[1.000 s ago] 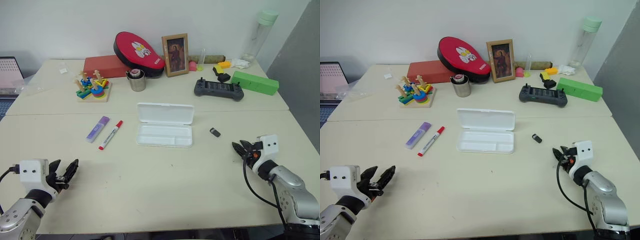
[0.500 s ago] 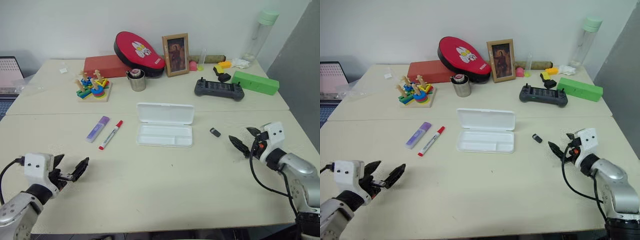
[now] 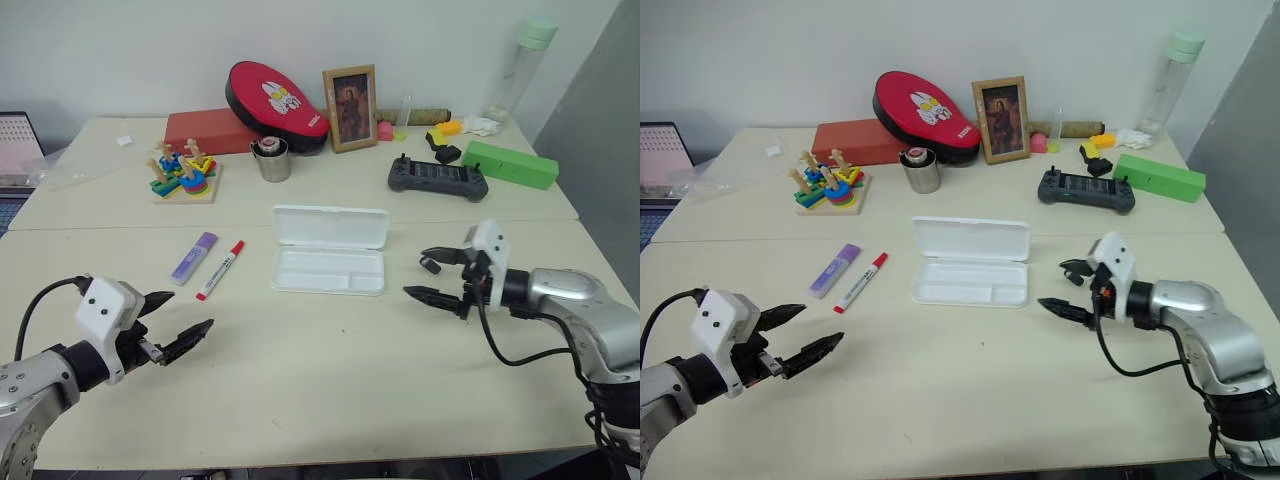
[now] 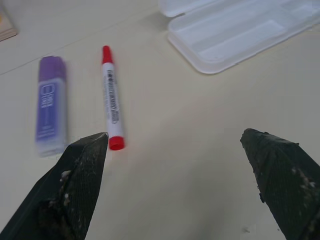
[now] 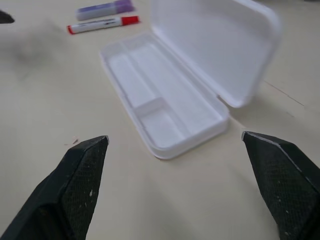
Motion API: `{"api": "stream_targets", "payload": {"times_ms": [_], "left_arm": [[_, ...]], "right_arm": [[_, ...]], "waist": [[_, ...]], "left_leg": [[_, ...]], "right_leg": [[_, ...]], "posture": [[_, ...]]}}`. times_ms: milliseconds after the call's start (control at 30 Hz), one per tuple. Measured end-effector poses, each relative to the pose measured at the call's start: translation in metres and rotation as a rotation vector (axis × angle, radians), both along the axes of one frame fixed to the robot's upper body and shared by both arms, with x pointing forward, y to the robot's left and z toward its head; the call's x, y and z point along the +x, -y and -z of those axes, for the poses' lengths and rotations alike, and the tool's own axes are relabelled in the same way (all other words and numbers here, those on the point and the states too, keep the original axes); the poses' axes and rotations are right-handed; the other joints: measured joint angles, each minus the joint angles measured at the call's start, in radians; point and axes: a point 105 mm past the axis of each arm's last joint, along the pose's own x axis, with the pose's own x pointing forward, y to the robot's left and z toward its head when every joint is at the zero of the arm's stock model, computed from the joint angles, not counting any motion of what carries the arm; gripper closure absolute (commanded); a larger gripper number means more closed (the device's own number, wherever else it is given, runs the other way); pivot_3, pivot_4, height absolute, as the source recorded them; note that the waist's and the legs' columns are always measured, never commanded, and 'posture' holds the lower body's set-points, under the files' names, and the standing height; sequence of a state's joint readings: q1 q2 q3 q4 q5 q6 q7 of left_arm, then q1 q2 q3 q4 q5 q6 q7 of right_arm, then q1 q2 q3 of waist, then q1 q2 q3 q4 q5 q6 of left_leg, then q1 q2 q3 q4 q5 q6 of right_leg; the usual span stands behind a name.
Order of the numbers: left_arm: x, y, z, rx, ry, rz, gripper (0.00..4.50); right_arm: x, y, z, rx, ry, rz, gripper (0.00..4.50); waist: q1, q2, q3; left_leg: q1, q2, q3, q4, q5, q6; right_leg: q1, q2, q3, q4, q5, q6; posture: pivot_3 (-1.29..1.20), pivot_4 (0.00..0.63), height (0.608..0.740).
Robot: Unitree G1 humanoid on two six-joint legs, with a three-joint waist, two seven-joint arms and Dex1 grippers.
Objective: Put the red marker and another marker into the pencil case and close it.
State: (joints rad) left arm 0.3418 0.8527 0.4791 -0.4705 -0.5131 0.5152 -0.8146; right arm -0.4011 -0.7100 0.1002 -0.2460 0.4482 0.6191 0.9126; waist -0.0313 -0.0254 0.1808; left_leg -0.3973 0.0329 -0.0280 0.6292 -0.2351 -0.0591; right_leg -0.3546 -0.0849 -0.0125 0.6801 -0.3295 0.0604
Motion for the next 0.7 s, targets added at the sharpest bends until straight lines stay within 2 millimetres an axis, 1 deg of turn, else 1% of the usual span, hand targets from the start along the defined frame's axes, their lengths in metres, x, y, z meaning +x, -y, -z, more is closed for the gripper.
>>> {"api": "stream_targets", "payload": {"times_ms": [67,133,200,267,300,467,533,700], "left_arm": [[-0.001,0.002,0.001,0.028,-0.004,0.026,0.00],[-0.001,0.002,0.002,0.040,-0.003,0.034,0.00],[0.001,0.001,0.002,0.062,0.011,0.037,0.00],[0.001,0.002,0.003,0.082,0.018,0.045,0.00],[0.001,0.002,0.004,0.086,0.014,0.048,0.00],[0.001,0.003,0.005,0.098,0.015,0.059,0.00],[0.002,0.004,0.004,0.101,0.019,0.064,0.00],[0.001,0.005,0.004,0.108,0.022,0.073,0.00]], "right_arm": [[0.001,-0.010,-0.003,0.003,-0.003,-0.050,0.01],[0.000,-0.018,-0.001,-0.014,-0.015,-0.096,0.01],[-0.001,-0.028,0.006,-0.055,-0.025,-0.146,0.01],[0.003,-0.033,0.018,-0.111,-0.025,-0.167,0.01],[0.002,-0.034,0.024,-0.128,-0.039,-0.179,0.01],[0.006,-0.033,0.042,-0.207,-0.060,-0.202,0.01],[0.007,-0.034,0.045,-0.219,-0.063,-0.204,0.01],[0.007,-0.041,0.043,-0.242,-0.075,-0.240,0.01]], "waist": [[0.001,0.000,0.000],[0.003,0.000,0.000],[0.003,0.000,0.000],[0.003,0.000,0.000],[0.004,0.000,0.000],[0.003,0.000,0.001],[0.003,0.000,0.001],[0.003,0.000,0.001]], "left_leg": [[0.000,0.000,0.000,0.000,0.000,0.000],[0.000,0.000,0.000,0.000,0.000,0.000],[-0.001,0.000,-0.001,0.000,0.000,0.000],[-0.001,0.000,0.000,0.000,0.000,0.000],[-0.002,0.000,0.000,0.000,0.000,0.000],[-0.001,0.000,0.000,0.000,0.000,0.000],[-0.001,0.000,0.000,0.000,0.000,0.000],[-0.001,0.001,0.000,0.000,0.000,0.000]], "right_leg": [[0.000,0.000,0.000,0.000,0.000,0.000],[0.000,0.000,-0.001,0.000,0.000,0.000],[0.000,0.000,-0.001,0.000,0.000,0.000],[-0.001,0.000,-0.001,-0.001,0.000,0.000],[-0.001,0.000,-0.001,-0.001,0.000,0.000],[-0.001,0.000,-0.001,0.000,0.000,0.000],[-0.001,0.000,-0.001,0.001,0.000,0.000],[-0.002,0.000,0.000,0.000,0.000,0.000]], "posture": [[0.00,0.150,0.740],[0.00,0.150,0.740],[0.00,0.150,0.740],[0.00,0.150,0.740],[0.00,0.150,0.740],[0.00,0.150,0.740],[0.00,0.150,0.740],[0.00,0.150,0.740]]}}
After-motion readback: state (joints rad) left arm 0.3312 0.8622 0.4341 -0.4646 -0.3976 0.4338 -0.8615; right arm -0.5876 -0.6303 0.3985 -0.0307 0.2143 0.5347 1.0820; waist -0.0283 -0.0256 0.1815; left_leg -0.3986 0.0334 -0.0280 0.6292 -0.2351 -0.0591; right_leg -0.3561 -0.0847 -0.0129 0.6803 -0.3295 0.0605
